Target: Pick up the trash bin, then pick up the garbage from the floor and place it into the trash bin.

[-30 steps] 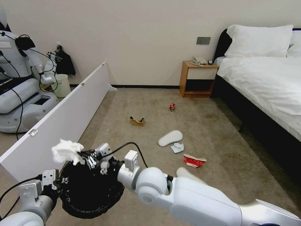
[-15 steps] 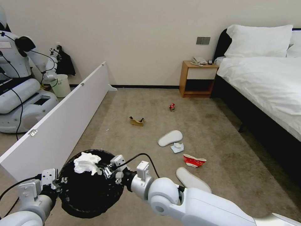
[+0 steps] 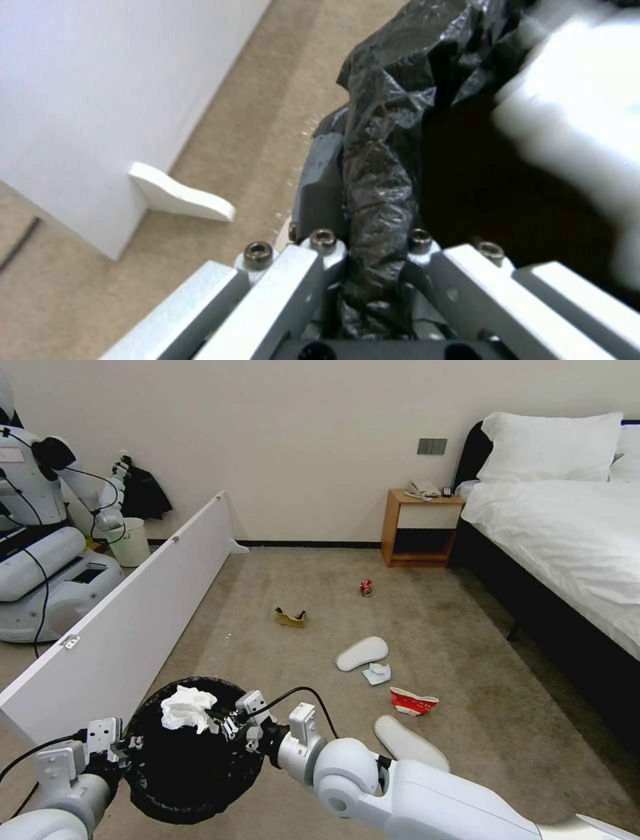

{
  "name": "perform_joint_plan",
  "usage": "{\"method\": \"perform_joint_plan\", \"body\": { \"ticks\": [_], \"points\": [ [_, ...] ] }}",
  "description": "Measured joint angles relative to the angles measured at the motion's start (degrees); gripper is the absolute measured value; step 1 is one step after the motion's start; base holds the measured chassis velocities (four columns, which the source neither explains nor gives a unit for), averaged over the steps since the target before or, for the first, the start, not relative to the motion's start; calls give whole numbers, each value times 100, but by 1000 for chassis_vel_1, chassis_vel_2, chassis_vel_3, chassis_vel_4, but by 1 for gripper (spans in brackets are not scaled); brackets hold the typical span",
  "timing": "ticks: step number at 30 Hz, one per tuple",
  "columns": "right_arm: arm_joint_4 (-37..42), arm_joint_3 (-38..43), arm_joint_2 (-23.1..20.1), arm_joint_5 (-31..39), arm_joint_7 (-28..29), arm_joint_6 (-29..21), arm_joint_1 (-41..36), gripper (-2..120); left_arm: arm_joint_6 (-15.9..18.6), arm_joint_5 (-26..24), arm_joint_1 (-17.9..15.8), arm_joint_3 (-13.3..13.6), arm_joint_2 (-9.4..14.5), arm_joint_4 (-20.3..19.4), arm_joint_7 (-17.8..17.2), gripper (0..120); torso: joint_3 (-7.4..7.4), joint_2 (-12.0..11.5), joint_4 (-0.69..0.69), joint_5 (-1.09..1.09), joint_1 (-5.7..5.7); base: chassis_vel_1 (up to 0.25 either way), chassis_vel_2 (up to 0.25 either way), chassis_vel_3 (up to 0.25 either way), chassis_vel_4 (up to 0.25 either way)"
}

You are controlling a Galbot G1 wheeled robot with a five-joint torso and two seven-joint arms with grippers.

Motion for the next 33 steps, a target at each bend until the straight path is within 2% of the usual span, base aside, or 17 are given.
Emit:
{"method": "perform_joint_plan", "body": {
  "ticks": [1,2,4,5,7,8,10,14,16,18,19,21,23,29,32,33],
  "points": [
    [-2,-4,29,37,36,-49,-19,16,0,-40,16,12,-9,-25,-2,2,0,0,0,0,0,0,0,0,0],
    [-2,-4,29,37,36,-49,-19,16,0,-40,16,12,-9,-25,-2,2,0,0,0,0,0,0,0,0,0],
    [1,-17,58,160,97,-177,-57,29,0,-94,55,25,-22,-70,-22,2,0,0,0,0,0,0,0,0,0],
    [1,-17,58,160,97,-177,-57,29,0,-94,55,25,-22,-70,-22,2,0,0,0,0,0,0,0,0,0],
    [8,-28,98,266,152,-263,-69,39,0,-182,106,17,-25,-125,-36,2,0,0,0,0,0,0,0,0,0],
    [8,-28,98,266,152,-263,-69,39,0,-182,106,17,-25,-125,-36,2,0,0,0,0,0,0,0,0,0],
    [9,-36,141,364,199,-323,-59,53,0,-275,165,-1,-23,-187,-60,2,0,0,0,-1,0,0,0,0,0],
    [13,-48,152,409,206,-349,-42,62,0,-338,216,-4,-23,-228,-72,2,0,0,0,-1,0,0,0,0,0],
    [30,-62,164,435,224,-363,-40,74,0,-378,262,-4,-28,-258,-81,2,0,0,0,0,0,0,0,0,0],
    [34,-65,165,442,234,-368,-40,76,0,-388,270,-4,-29,-262,-85,2,0,0,0,-1,0,0,0,0,0],
    [54,-73,165,454,271,-381,-51,85,0,-407,291,-4,-30,-273,-91,2,0,0,0,-1,0,0,0,0,0],
    [62,-77,162,457,291,-385,-56,88,0,-415,297,-4,-30,-274,-92,2,0,0,0,0,0,0,0,0,0],
    [100,-81,124,465,340,-403,-67,97,0,-429,300,-4,-30,-275,-96,2,0,0,0,-1,0,0,0,0,0],
    [235,177,12,353,389,-387,-133,100,0,-434,297,-4,-38,-264,-108,2,0,0,1,0,0,0,0,0,0],
    [289,945,-146,161,399,-335,-269,100,0,-417,292,-8,-56,-195,-111,2,0,0,1,1,0,0,0,0,0],
    [289,945,-146,161,399,-335,-269,100,0,-417,292,-8,-56,-195,-111,2,0,0,1,1,0,0,0,0,0]
  ]
}}
